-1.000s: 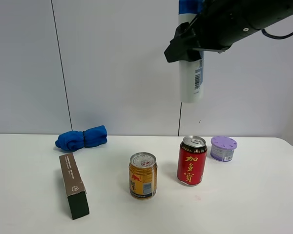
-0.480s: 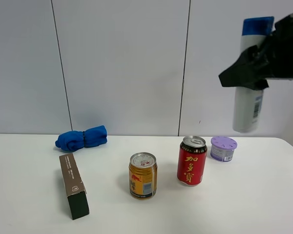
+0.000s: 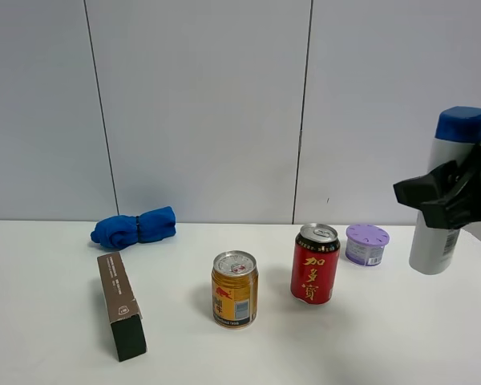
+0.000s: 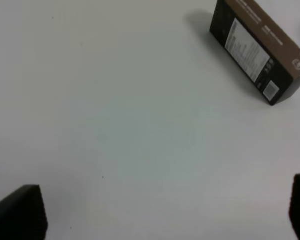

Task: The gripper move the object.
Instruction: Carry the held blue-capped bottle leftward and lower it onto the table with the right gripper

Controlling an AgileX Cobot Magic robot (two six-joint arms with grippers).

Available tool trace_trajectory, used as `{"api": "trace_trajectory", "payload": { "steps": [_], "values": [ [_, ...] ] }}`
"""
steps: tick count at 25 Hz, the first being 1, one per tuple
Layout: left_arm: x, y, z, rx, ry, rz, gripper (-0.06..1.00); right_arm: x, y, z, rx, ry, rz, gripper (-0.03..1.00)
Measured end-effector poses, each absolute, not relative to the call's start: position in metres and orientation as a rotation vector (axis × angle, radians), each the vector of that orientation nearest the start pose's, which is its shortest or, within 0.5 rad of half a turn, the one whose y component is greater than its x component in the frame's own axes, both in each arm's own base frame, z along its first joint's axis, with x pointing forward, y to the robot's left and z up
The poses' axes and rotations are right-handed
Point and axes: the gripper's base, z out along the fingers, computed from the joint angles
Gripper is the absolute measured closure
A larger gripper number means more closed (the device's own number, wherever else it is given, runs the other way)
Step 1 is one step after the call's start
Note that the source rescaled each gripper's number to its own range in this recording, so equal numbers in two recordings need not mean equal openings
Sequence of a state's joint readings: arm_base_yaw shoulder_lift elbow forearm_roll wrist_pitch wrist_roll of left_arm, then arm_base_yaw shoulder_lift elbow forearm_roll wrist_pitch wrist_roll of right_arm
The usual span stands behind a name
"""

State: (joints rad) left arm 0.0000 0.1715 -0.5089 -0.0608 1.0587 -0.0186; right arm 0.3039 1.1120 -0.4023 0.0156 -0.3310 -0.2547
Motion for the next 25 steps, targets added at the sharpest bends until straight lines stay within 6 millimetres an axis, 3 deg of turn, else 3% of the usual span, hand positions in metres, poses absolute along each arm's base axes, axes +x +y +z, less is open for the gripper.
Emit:
{"api": "trace_trajectory", "payload": {
  "steps": [11,16,20,25],
  "values": [
    [0.021,-0.005,0.279,-0.024,2.204,-0.085,-0.06,0.249,0.062,0.176,-0.391,1.804,-0.036,0.97],
    [0.021,-0.005,0.279,-0.024,2.204,-0.085,-0.06,0.26,0.06,0.147,-0.346,1.818,-0.073,0.97],
    [0.021,-0.005,0.279,-0.024,2.204,-0.085,-0.06,0.262,0.059,0.133,-0.345,1.825,-0.089,0.97],
    [0.021,-0.005,0.279,-0.024,2.204,-0.085,-0.06,0.263,0.059,0.129,-0.343,1.816,-0.094,0.97]
  ]
}}
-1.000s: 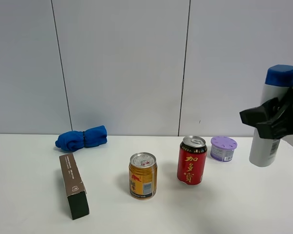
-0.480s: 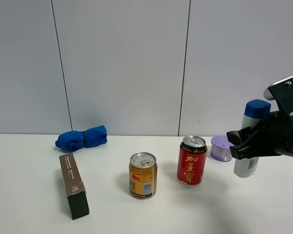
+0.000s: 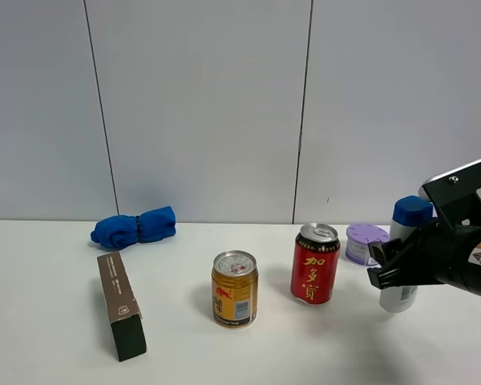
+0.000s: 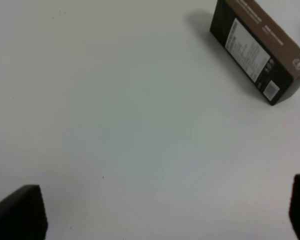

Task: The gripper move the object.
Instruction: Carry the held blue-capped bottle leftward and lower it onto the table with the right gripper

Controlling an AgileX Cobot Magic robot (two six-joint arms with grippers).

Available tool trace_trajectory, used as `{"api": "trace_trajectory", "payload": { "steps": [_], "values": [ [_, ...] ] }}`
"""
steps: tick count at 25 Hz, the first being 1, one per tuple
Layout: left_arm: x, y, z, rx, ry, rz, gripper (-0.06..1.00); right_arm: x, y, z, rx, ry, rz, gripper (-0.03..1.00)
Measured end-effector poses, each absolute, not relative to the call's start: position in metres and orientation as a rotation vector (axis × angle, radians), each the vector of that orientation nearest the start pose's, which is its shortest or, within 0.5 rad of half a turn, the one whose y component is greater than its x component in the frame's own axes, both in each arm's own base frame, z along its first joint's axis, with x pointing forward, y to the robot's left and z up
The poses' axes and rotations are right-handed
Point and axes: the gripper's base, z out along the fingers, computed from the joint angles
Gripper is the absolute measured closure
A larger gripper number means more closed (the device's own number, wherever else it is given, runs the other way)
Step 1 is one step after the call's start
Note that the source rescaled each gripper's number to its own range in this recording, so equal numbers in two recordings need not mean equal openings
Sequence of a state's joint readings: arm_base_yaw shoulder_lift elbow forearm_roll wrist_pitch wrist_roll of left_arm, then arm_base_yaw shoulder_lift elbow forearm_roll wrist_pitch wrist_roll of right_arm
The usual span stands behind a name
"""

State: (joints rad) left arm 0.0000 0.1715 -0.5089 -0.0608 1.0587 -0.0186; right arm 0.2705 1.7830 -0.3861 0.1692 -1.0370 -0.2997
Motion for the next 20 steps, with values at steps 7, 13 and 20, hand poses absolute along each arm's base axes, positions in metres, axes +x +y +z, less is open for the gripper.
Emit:
{"api": "trace_trajectory", "payload": {
  "steps": [7,13,20],
  "values": [
    [0.021,-0.005,0.279,-0.024,2.204,-0.085,-0.06,0.264,0.057,0.127,-0.313,1.824,-0.106,0.97],
    [0.021,-0.005,0.279,-0.024,2.204,-0.085,-0.06,0.265,0.057,0.108,-0.31,1.871,-0.102,0.97],
    [0.021,-0.005,0.279,-0.024,2.204,-0.085,-0.06,0.265,0.057,0.106,-0.305,1.849,-0.105,0.97]
  ]
}}
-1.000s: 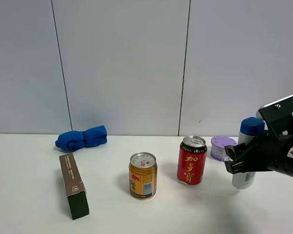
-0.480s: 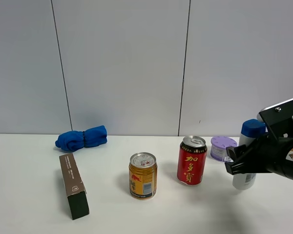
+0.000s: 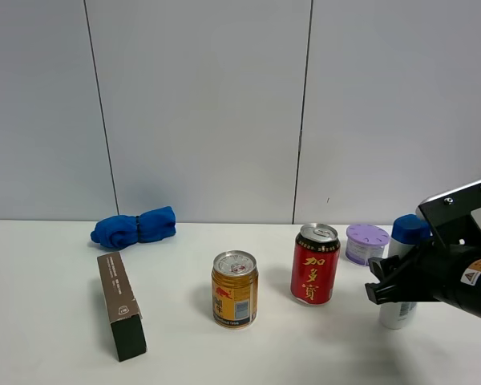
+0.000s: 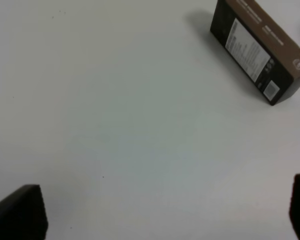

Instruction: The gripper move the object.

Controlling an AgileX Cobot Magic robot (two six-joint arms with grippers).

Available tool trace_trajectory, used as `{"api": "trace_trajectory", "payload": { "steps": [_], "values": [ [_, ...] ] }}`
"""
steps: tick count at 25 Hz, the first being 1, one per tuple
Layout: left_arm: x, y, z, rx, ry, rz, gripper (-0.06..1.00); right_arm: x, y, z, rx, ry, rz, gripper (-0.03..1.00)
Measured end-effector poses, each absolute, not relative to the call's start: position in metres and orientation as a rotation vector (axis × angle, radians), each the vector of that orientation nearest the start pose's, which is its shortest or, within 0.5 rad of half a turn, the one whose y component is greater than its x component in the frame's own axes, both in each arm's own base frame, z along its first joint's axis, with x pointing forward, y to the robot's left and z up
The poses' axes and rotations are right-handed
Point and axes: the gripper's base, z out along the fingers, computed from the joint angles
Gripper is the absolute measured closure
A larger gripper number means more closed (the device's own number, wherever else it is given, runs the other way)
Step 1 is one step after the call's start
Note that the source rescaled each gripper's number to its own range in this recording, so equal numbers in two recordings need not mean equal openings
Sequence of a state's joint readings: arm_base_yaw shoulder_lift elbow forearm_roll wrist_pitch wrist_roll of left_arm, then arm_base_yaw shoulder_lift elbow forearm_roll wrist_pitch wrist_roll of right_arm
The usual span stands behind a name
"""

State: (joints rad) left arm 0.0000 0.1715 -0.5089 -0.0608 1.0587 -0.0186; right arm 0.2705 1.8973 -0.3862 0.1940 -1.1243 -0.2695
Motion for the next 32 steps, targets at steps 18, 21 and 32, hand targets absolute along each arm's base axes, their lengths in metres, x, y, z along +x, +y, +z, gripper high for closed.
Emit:
{"api": "trace_trajectory", "payload": {
  "steps": [18,21,32],
  "values": [
    [0.021,-0.005,0.279,-0.023,2.204,-0.085,-0.06,0.266,0.057,0.111,-0.279,1.782,-0.101,0.24],
    [0.021,-0.005,0.279,-0.024,2.204,-0.085,-0.06,0.266,0.057,0.111,-0.28,1.781,-0.101,0.23],
    [0.021,-0.005,0.279,-0.024,2.204,-0.085,-0.06,0.264,0.061,0.153,-0.295,1.626,-0.053,0.23]
  ]
}}
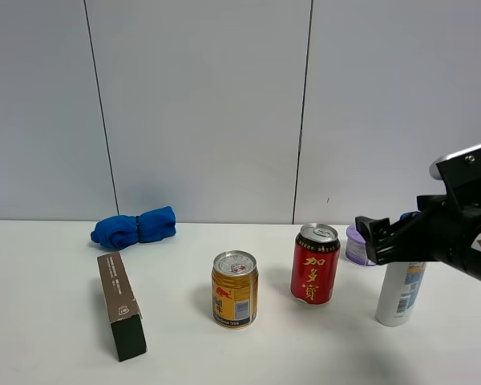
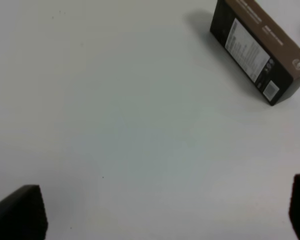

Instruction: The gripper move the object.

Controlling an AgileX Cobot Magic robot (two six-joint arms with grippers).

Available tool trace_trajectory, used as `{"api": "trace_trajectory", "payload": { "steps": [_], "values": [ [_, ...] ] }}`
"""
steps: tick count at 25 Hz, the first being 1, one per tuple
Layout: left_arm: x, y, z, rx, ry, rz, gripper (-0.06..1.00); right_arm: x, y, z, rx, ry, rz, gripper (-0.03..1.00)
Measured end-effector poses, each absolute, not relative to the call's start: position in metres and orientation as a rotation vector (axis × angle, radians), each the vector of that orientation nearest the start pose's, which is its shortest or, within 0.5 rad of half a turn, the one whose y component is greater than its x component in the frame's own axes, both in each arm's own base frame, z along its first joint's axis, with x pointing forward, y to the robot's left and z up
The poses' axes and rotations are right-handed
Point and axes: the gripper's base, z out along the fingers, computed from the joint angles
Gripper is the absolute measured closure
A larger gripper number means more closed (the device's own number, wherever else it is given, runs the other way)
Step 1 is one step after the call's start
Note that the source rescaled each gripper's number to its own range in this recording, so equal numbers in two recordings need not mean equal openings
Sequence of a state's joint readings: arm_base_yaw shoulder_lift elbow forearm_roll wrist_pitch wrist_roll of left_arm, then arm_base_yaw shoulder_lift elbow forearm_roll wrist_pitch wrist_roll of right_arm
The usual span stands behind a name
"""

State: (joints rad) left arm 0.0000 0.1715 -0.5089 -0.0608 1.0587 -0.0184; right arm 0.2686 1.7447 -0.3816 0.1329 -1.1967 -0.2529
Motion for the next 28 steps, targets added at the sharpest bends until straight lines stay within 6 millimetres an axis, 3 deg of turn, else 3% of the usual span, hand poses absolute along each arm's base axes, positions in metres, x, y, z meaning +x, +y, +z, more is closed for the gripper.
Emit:
{"api": "trace_trajectory", "payload": {
  "steps": [7,19,28],
  "values": [
    [0.021,-0.005,0.279,-0.024,2.204,-0.085,-0.06,0.255,0.059,0.187,-0.274,1.584,-0.033,0.23],
    [0.021,-0.005,0.279,-0.024,2.204,-0.085,-0.06,0.229,0.057,0.23,-0.284,1.823,0.069,0.24],
    [0.021,-0.005,0.279,-0.024,2.204,-0.085,-0.06,0.235,0.067,0.298,-0.374,2.031,0.144,0.25]
  ]
}}
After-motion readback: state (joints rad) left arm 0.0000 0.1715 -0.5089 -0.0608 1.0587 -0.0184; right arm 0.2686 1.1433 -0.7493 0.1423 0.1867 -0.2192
